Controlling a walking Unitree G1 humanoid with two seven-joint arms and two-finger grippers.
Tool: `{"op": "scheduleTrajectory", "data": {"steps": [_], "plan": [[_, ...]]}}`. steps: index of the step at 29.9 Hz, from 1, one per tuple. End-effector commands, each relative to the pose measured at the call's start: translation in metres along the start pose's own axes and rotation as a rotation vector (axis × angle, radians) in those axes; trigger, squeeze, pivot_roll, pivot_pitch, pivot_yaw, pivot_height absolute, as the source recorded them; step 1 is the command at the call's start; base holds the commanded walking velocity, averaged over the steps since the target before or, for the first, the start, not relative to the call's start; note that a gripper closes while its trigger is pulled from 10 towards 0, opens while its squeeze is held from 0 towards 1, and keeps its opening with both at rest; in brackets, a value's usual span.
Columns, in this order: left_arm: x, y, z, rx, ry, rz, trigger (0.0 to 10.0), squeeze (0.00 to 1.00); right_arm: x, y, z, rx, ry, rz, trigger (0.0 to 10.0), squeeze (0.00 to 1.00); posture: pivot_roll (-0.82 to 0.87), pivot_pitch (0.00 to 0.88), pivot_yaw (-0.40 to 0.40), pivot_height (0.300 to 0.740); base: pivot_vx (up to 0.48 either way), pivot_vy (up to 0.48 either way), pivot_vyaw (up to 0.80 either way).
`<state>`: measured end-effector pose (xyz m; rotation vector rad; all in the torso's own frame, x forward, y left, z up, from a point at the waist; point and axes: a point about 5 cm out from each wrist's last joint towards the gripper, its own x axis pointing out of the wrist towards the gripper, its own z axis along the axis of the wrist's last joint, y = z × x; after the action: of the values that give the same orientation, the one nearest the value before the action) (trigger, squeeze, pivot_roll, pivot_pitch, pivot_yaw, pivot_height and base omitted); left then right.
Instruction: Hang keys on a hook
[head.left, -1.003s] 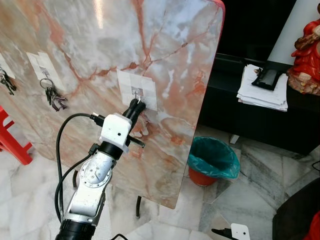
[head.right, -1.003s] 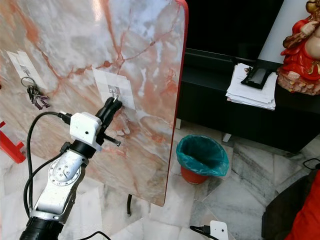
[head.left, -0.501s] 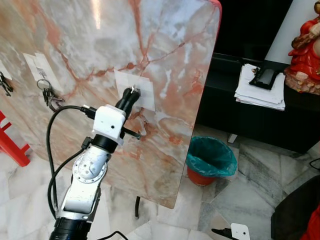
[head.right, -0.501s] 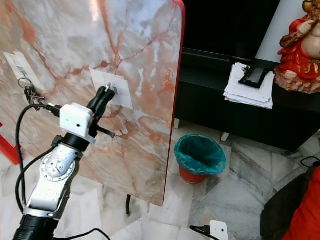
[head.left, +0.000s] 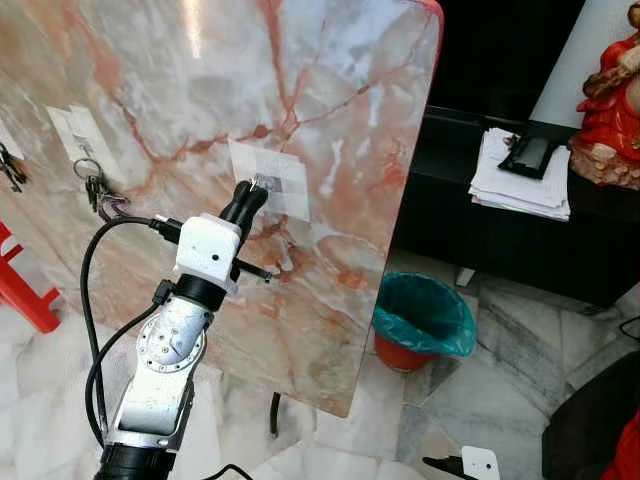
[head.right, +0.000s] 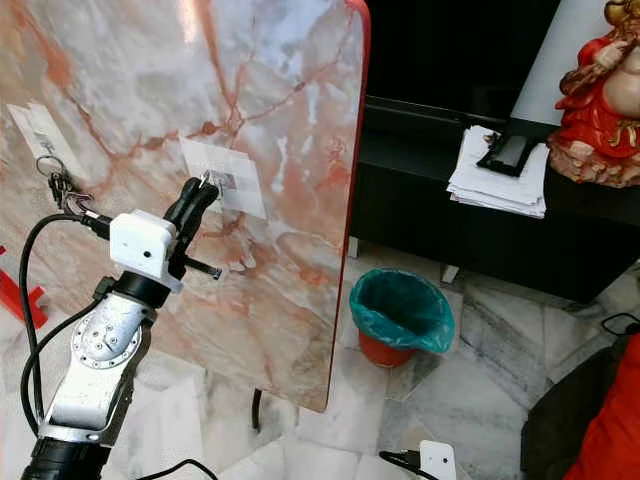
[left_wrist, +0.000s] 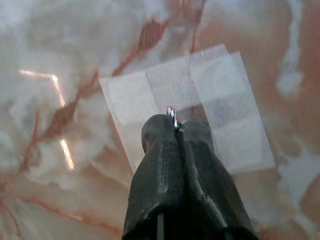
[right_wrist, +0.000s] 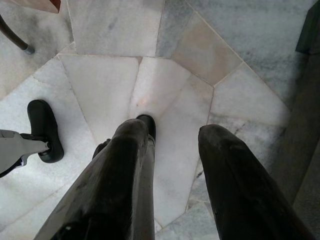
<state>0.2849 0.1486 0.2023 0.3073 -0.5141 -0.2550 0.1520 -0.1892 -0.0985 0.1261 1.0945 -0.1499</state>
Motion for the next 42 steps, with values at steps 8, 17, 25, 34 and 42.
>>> {"op": "scheduleTrajectory", "data": {"steps": [8,17,25,34,42], "plan": [[-0.001,-0.008,-0.008,-0.028,0.044,-0.031,10.0,0.0,0.0,-0.001,-0.004,0.0,0.02,-0.003,10.0,0.0,0.15,0.094,-0.038,0.74,0.0,0.0,0.0],[-0.006,-0.013,-0.015,-0.038,0.084,-0.058,10.0,0.0,0.0,-0.001,-0.004,-0.001,0.021,-0.001,10.0,0.0,0.15,0.096,-0.038,0.74,0.0,0.0,0.0],[-0.007,-0.014,-0.015,-0.037,0.088,-0.063,10.0,0.0,0.0,0.0,-0.004,-0.001,0.02,0.0,10.0,0.0,0.15,0.096,-0.037,0.74,0.0,0.0,0.0],[-0.015,-0.018,-0.019,-0.033,0.118,-0.082,10.0,0.0,0.0,-0.001,-0.004,-0.005,0.022,-0.001,10.0,0.0,0.15,0.098,-0.039,0.74,0.0,0.0,0.0],[-0.016,-0.018,-0.02,-0.029,0.128,-0.083,10.0,0.0,0.0,-0.001,-0.004,-0.006,0.022,-0.001,10.0,0.0,0.15,0.096,-0.039,0.74,0.0,0.0,0.0]]}}
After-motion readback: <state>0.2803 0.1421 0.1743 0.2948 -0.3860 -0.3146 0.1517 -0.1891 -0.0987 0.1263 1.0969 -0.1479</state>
